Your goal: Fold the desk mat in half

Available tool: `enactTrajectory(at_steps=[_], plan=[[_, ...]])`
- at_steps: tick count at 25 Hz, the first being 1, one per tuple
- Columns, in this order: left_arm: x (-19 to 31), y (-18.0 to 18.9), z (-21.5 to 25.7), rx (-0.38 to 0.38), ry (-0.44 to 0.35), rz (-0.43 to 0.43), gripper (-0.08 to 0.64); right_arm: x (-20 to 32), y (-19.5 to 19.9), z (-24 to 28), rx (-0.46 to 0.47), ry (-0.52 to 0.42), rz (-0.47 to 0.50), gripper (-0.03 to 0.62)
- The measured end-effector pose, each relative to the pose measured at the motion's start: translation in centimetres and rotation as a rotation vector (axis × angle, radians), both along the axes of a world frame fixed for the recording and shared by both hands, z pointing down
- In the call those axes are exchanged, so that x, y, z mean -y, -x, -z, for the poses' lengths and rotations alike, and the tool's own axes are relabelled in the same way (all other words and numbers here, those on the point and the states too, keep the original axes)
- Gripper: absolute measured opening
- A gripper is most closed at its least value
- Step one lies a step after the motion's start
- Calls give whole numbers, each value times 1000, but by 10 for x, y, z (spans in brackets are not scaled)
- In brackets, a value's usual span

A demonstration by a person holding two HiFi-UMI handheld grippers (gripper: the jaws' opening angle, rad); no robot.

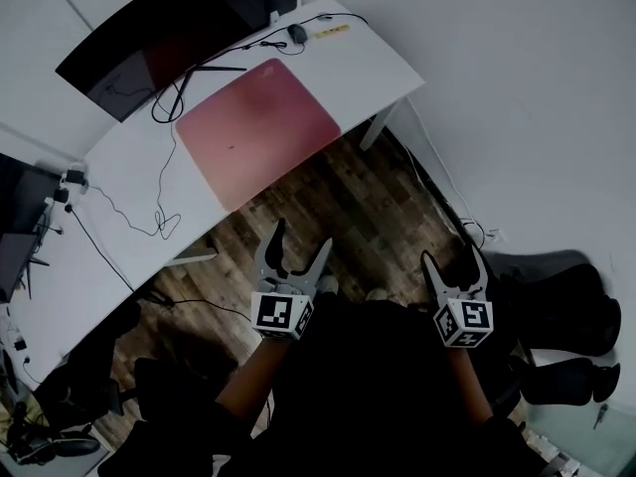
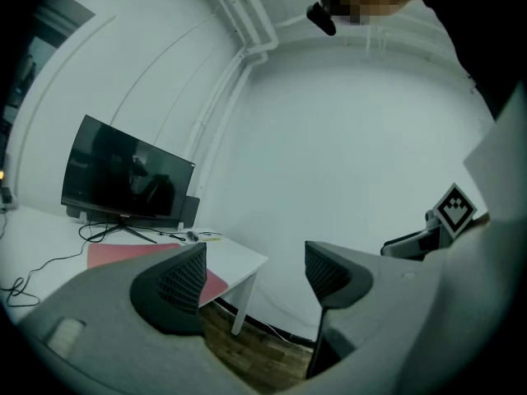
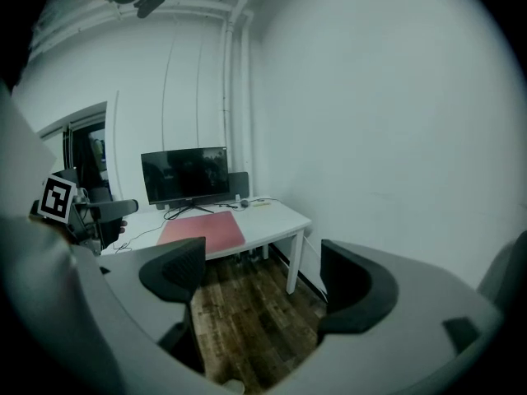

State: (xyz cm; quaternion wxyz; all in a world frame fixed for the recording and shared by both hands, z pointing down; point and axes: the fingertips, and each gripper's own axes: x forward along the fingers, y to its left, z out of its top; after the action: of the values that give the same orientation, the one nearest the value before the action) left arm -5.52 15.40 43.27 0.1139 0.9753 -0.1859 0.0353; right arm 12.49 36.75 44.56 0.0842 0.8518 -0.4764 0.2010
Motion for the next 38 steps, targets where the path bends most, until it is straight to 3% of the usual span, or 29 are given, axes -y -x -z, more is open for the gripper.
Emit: enactTrajectory(at_steps=[9,16,21,33,38], plan=[[21,17,3,36,-15,93,359,56,-4,-12,35,-15,110,422],[62,24,5,74,-48,263,359,143,-25,-14,56,-48,280,422],[100,5,14,83,-61,346,359,209,-52,-11,57,-66,381,422],[166,-63,-2,128,44,502,359,318,-135,-36,125,-31,558,422],[187,-92,-7,132,23,551,359,354,-157,-41,138,-25,638,422]])
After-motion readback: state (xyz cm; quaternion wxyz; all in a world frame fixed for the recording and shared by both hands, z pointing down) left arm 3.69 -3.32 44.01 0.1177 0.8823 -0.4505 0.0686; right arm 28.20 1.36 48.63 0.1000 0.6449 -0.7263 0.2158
